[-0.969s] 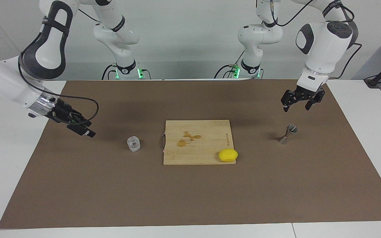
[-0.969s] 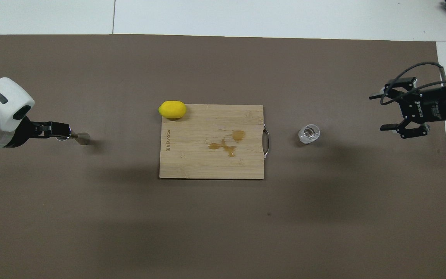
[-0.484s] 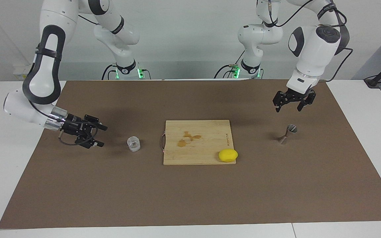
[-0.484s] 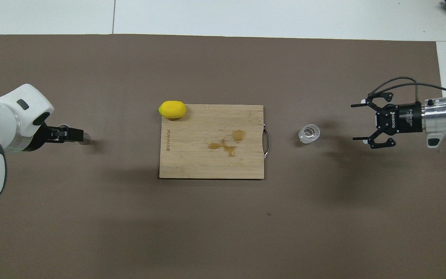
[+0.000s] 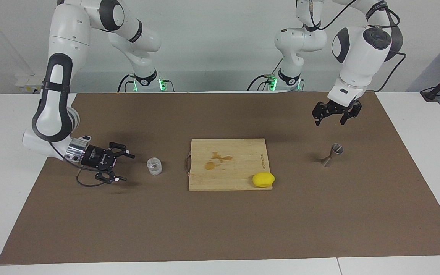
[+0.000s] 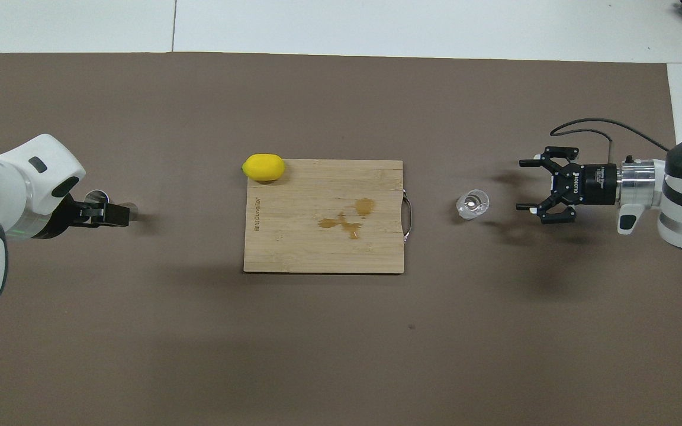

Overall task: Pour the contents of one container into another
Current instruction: 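Grasp the clear cup with the right gripper while the left gripper opens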

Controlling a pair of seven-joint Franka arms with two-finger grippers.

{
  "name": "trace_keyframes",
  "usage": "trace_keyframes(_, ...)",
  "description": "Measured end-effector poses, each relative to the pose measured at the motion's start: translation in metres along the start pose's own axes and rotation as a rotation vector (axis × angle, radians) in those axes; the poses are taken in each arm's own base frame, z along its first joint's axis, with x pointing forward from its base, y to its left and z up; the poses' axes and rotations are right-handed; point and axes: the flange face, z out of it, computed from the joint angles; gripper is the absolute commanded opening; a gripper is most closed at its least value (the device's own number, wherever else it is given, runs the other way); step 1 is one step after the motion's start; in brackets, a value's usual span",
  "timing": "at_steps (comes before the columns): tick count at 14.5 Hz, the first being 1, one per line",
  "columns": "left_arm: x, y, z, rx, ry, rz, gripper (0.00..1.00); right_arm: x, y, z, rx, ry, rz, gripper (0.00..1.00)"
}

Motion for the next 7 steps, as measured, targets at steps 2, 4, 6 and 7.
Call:
trace_keyframes(2, 0.003, -0.001, -0.009, -0.199, 0.008, -0.083, 1.00, -0.002, 0.004, 0.015, -0.026, -0.009, 0.003, 1.00)
trace_keyframes(4, 0.007, -0.033, -0.010, -0.303, 0.030, -0.070, 1.00, -0.002, 0.009, 0.028, -0.049, -0.015, -0.015, 1.00)
trace_keyframes(6, 0.010, -0.067, -0.011, -0.382, 0.056, 0.034, 1.00, 0.001, 0.016, 0.039, -0.069, -0.021, -0.059, 1.00)
trace_keyframes(7, 0.011, -0.083, -0.010, -0.421, 0.060, 0.078, 1.00, 0.004, 0.019, 0.043, -0.076, -0.023, -0.075, 1.00)
